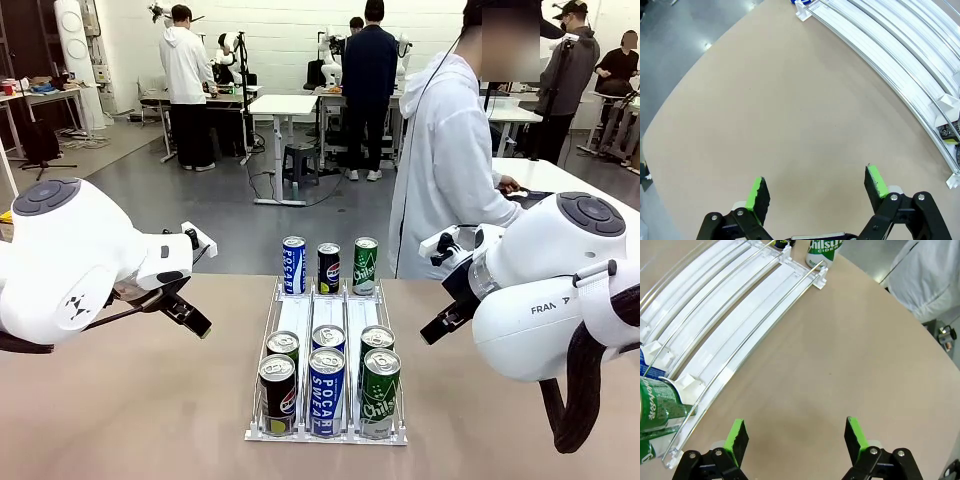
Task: Retrieve and hand over the desired beverage to the person.
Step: Pick up a can of the same type that the person held from the Automatic Can Dispenser.
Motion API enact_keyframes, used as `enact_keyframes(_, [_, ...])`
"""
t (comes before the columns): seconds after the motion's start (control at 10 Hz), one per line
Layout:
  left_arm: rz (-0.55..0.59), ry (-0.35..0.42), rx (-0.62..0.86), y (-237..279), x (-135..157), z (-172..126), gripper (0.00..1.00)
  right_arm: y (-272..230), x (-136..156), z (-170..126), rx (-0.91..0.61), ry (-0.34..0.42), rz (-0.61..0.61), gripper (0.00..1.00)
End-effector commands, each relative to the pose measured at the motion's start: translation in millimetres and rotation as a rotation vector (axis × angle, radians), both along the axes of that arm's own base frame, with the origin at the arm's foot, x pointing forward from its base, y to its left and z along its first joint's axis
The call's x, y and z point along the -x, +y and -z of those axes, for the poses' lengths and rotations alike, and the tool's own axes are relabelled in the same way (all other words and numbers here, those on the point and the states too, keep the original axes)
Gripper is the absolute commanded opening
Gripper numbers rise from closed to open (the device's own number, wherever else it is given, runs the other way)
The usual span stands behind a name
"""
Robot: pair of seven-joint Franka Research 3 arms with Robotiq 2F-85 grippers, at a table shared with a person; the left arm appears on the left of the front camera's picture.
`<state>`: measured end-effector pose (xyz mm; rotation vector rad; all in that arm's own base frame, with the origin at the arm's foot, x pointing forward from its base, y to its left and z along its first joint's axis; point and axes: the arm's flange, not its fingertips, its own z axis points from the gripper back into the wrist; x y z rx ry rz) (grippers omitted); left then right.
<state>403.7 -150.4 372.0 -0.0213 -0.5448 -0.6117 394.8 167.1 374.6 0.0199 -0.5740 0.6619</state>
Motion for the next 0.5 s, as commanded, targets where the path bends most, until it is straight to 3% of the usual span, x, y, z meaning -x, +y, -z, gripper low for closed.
enact_keyframes(0.0, [0.000,0.000,0.000,0,0,0,1.00,0,0,0,0.000,0.000,0.000,1.00])
enact_keyframes(0.1, [0.000,0.000,0.000,0,0,0,1.00,0,0,0,0.000,0.000,0.000,1.00])
enact_keyframes(0.2, [-0.004,-0.090,0.025,15,23,-40,1.00,1,25,-49,0.021,-0.102,0.020,1.00])
enact_keyframes(0.3, [-0.006,-0.130,0.015,21,42,-81,1.00,-3,41,-97,0.028,-0.140,0.046,1.00])
enact_keyframes(0.4, [0.014,-0.147,-0.014,27,50,-124,1.00,-12,50,-157,0.027,-0.128,0.061,1.00])
